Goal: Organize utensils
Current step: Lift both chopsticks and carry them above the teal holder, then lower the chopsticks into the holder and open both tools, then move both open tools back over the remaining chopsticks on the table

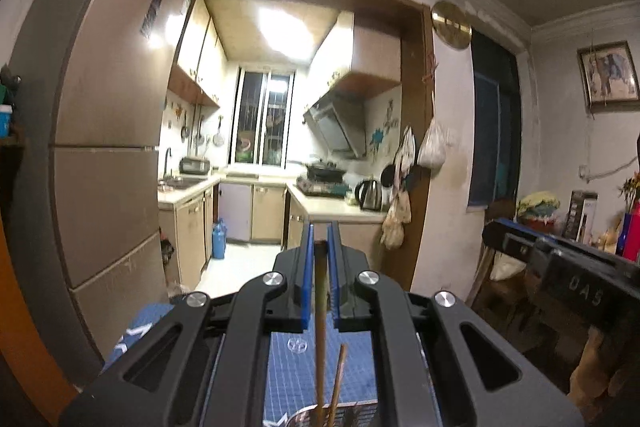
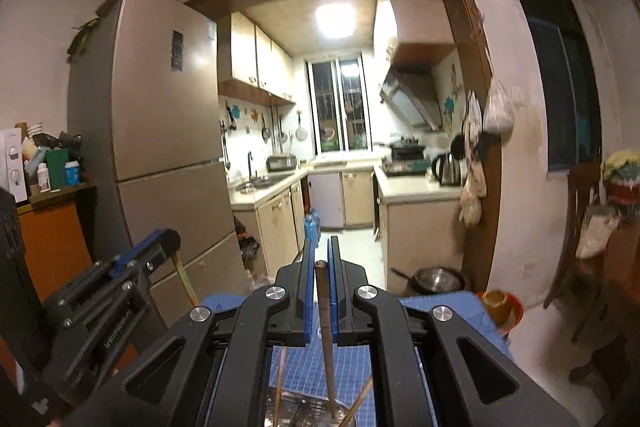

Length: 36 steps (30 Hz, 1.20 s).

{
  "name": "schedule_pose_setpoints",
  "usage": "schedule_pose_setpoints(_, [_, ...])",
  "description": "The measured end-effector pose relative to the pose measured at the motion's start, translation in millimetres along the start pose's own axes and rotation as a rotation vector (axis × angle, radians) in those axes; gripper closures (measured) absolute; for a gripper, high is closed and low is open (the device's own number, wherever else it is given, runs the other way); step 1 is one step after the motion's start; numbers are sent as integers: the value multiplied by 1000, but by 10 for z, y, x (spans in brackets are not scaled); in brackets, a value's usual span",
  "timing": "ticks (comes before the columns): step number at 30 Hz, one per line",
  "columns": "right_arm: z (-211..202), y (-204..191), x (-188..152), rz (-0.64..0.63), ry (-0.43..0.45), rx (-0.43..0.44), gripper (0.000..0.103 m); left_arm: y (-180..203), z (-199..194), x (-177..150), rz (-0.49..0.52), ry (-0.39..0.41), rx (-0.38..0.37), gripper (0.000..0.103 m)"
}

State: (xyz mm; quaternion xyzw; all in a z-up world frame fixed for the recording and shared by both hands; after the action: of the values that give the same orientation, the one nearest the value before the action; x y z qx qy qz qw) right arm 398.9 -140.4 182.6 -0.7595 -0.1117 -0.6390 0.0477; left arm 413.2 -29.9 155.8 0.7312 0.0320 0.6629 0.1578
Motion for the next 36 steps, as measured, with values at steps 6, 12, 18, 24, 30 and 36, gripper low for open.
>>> schedule_pose_setpoints(6, [296,6,-588,49,-112,15,96,-235,167,-467,6,-86,57,98])
schedule_pose_setpoints(12, [411,-59,-995,49,-194,16,95,-500,192,-734,14,-130,130,97])
schedule_pose_setpoints(18, [150,100,-910,58,-156,-19,85,-660,-132,-414,-46,-75,127,92])
schedule_pose_setpoints(24, [-631,360,-869,8,-102,-38,84,-933,-1051,133,-90,79,143,81])
schedule_pose_setpoints(30, [-1546,270,-1448,-120,-179,-19,49,-1080,-1965,-252,-14,15,162,68])
schedule_pose_setpoints(36, [-2141,-80,-2382,-3,-352,122,29,-1101,-2509,-1228,66,-169,196,68])
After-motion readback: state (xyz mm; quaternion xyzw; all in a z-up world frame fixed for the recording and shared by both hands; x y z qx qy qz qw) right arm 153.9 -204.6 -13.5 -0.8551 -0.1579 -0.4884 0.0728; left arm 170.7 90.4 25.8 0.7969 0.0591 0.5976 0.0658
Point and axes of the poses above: each gripper's, at about its wrist camera, not at the fingertips, and z roughly the way its jaws point, y to its right, x to its top, the point moved 10 cm from there along z, roughly the way its jaws point, and after that the axes turned 11 degrees about -z, right-handed, at the moved point
